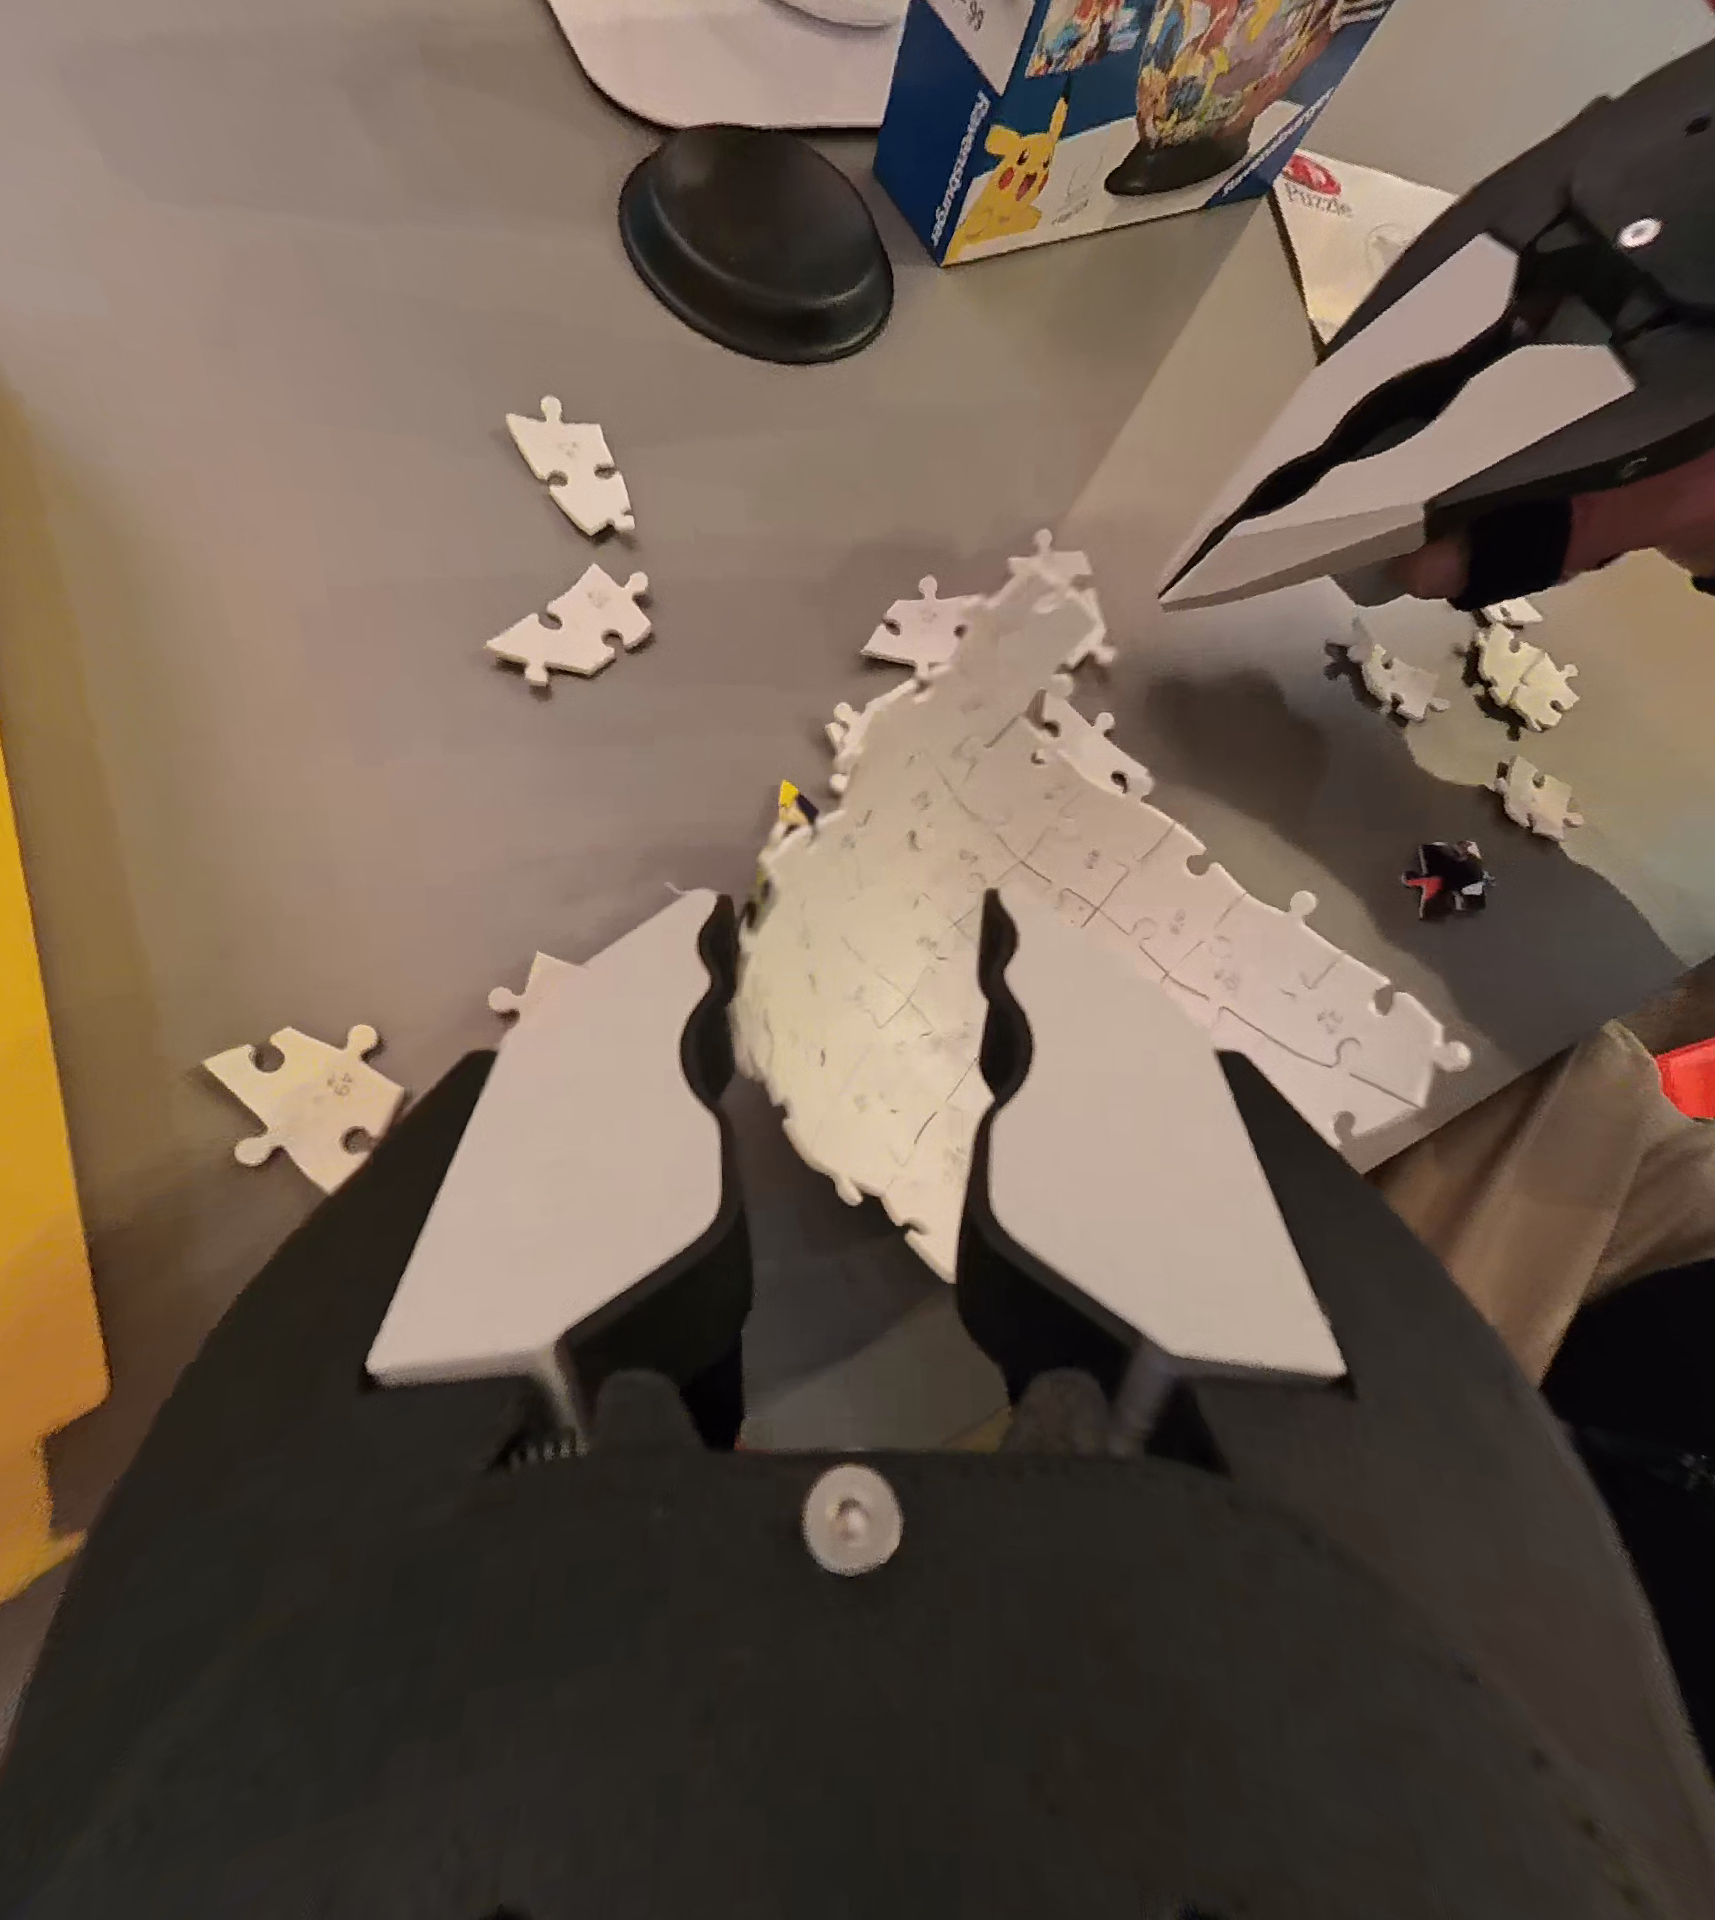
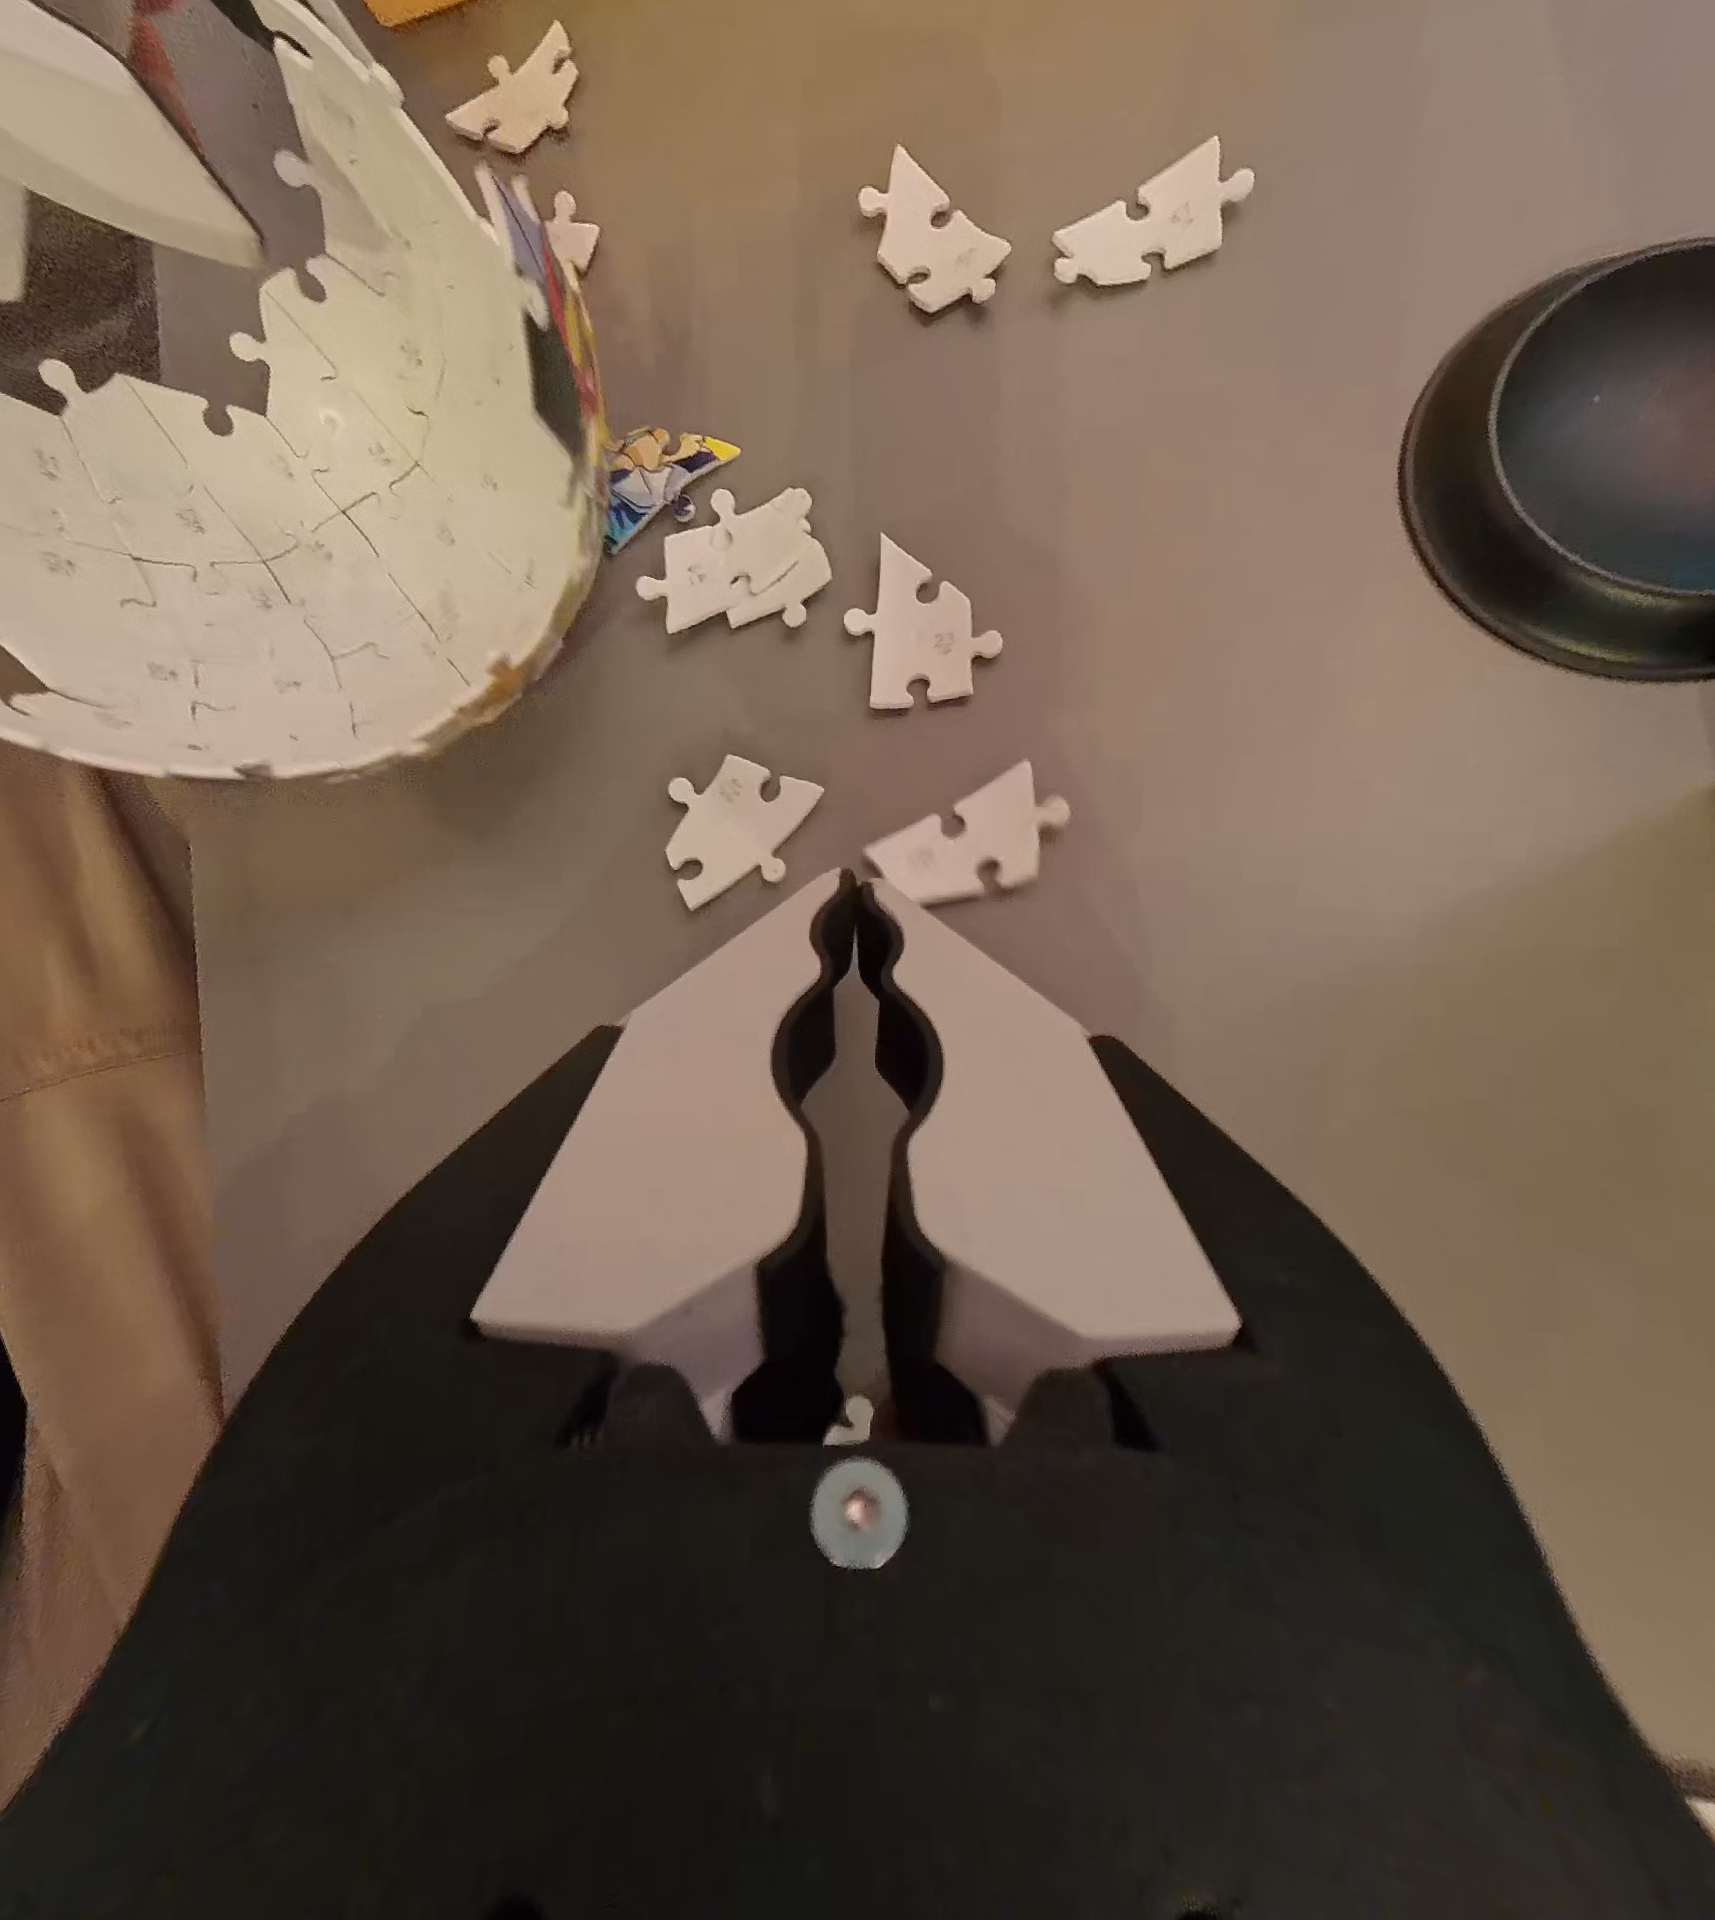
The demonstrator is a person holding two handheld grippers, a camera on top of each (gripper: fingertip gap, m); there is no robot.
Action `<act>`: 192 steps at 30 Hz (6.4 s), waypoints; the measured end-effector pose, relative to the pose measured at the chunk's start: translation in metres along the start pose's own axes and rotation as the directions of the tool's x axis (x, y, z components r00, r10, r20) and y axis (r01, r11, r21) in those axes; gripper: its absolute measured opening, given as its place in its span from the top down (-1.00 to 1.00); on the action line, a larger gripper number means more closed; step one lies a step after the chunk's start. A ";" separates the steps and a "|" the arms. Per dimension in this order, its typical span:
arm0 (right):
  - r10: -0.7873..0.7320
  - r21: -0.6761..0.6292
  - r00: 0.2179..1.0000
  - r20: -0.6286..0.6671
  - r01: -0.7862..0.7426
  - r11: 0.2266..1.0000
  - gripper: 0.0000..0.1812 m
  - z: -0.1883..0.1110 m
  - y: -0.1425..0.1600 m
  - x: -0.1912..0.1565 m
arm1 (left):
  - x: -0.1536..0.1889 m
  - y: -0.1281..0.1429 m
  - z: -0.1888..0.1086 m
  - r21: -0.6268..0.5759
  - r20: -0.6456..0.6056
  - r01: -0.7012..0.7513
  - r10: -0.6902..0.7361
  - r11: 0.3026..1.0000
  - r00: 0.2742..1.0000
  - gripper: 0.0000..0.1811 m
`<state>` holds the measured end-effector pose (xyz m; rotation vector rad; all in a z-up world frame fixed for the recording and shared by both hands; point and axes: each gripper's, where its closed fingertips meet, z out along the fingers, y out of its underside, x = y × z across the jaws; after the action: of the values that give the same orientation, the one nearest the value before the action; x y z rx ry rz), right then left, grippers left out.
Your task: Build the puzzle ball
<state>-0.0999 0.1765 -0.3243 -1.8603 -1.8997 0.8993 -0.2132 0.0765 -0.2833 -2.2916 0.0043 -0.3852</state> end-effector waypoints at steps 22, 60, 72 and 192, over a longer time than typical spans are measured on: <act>0.053 -0.072 0.993 -0.110 -0.061 0.996 0.98 0.024 0.005 0.018 | 0.016 -0.050 0.040 -0.161 -0.201 -0.427 0.394 0.890 0.897 0.41; 0.032 -0.084 0.970 -0.239 -0.054 0.995 0.96 0.026 0.008 0.015 | 0.008 -0.057 0.037 -0.128 -0.260 -0.472 0.430 0.872 0.865 0.47; -0.184 -0.140 0.954 -0.235 0.154 0.978 0.97 0.006 0.000 0.009 | 0.005 -0.059 0.034 -0.125 -0.257 -0.468 0.427 0.875 0.867 0.47; -0.038 -0.076 0.999 0.024 0.040 0.996 1.00 0.027 -0.077 -0.042 | 0.012 -0.001 0.063 -0.299 -0.544 -0.673 0.459 0.676 0.702 0.87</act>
<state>-0.1726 0.1337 -0.2874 -1.8572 -2.0034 0.8497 -0.1839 0.1208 -0.3198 -2.4565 1.1698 -0.5807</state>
